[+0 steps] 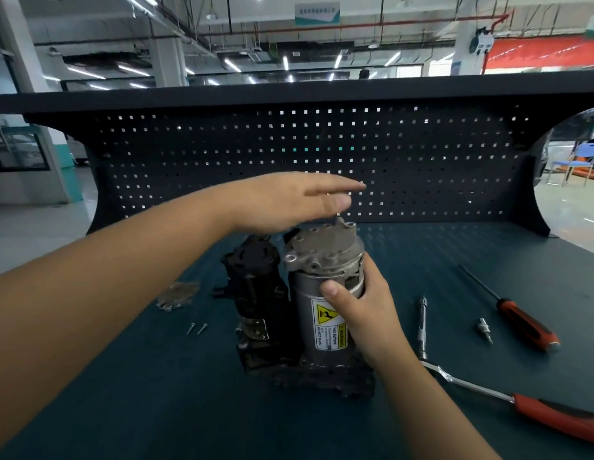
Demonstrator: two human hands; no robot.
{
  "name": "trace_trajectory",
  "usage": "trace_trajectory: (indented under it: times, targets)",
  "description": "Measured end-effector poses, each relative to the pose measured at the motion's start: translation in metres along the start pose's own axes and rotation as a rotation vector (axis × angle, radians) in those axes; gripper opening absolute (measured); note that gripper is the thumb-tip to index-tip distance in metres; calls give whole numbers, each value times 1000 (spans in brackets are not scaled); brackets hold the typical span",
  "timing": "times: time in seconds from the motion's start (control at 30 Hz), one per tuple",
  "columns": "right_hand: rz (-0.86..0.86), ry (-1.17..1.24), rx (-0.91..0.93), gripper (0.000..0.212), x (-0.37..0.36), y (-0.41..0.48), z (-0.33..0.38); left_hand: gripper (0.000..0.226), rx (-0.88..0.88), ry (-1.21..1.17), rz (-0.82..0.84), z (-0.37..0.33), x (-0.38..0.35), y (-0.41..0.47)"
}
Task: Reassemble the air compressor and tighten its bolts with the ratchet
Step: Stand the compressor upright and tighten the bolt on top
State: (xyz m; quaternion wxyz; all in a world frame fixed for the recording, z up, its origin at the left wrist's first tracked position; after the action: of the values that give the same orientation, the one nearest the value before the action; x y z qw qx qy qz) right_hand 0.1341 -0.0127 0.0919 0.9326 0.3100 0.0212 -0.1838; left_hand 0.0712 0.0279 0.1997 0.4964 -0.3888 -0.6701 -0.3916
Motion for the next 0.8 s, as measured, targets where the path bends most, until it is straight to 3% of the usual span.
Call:
trace_trajectory:
  times: [0.23, 0.4, 0.57, 0.7, 0.8]
  targets:
    - [3, -29, -1, 72, -4, 5, 1, 45, -84, 222, 164, -14, -49, 1]
    - [23, -26, 23, 55, -3, 7, -1, 42, -58, 242, 152, -15, -52, -2]
    - [14, -6, 19, 53, 5, 7, -3, 43, -75, 339, 145, -26, -56, 4]
    - [10, 9, 20, 61, 4, 6, 0, 43, -91, 321, 131, -25, -56, 4]
    - [-14, 25, 25, 71, 4, 3, 1, 58, -118, 105, 85, -25, -44, 0]
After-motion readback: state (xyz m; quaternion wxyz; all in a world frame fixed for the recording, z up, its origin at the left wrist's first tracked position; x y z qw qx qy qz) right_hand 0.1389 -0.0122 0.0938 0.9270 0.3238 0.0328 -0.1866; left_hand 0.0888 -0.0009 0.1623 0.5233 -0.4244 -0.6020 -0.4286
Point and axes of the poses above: each hand's wrist, its own y-axis towards the middle knuckle, its own x-axis out of the back of the hand, z = x × y, the point moved 10 cm from there along y, towards the middle knuckle, and after that the axes turned 11 degrees about y, right-handed, at the moved point
